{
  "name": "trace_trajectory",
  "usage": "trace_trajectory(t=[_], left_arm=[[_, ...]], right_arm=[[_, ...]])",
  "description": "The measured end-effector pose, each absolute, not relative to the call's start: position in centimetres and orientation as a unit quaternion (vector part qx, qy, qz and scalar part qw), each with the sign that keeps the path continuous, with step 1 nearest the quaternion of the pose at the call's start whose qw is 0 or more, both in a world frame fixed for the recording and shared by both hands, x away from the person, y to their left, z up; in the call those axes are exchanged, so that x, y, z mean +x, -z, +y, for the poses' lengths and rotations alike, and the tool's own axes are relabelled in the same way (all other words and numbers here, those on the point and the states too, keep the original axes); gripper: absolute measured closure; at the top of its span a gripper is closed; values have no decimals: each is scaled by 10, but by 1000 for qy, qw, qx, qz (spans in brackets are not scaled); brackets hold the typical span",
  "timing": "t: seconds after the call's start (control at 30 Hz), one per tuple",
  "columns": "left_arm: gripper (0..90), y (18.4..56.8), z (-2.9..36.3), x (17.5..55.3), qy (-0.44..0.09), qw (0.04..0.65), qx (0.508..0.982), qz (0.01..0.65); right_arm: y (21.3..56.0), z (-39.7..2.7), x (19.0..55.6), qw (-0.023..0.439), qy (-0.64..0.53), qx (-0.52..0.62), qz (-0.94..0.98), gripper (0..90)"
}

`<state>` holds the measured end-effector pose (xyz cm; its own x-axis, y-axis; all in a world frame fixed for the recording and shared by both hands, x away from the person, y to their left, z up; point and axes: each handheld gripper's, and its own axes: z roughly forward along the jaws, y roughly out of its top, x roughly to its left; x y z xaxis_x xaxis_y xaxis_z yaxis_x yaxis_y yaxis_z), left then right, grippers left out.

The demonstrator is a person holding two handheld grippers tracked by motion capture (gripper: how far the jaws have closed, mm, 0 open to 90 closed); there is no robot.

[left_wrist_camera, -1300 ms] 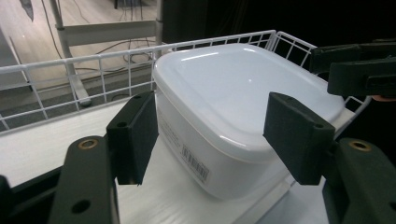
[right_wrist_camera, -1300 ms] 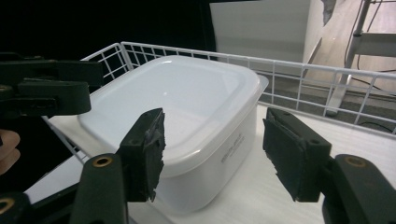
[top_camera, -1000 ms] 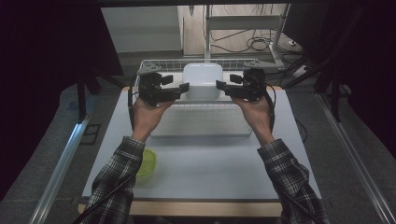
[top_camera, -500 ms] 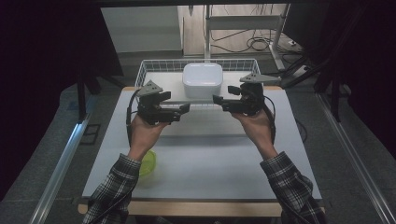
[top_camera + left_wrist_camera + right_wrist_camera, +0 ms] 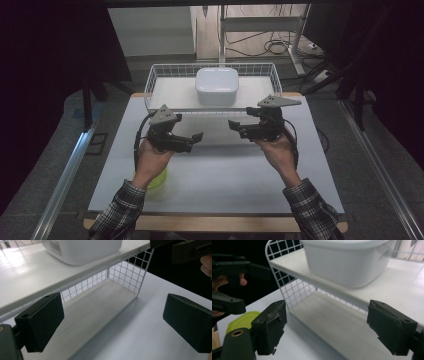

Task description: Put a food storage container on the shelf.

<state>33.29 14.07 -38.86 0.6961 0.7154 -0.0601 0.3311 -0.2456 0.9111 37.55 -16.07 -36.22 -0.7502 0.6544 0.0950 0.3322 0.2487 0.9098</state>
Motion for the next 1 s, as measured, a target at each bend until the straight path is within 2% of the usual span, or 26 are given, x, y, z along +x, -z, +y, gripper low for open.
trace_trajectory(t=[0.33,0.57,0.67,1.0], left_arm=[[31,408,141,315,-174,509,775,331],[40,427,150,299,-131,543,759,335],[47,432,156,293,-141,550,748,344],[71,451,169,280,-138,519,762,362]], right_arm=[[389,-171,359,138,-516,316,785,78],[401,-180,352,136,-500,330,789,47],[408,-181,349,135,-496,330,792,42],[426,-184,336,142,-492,324,796,29]])
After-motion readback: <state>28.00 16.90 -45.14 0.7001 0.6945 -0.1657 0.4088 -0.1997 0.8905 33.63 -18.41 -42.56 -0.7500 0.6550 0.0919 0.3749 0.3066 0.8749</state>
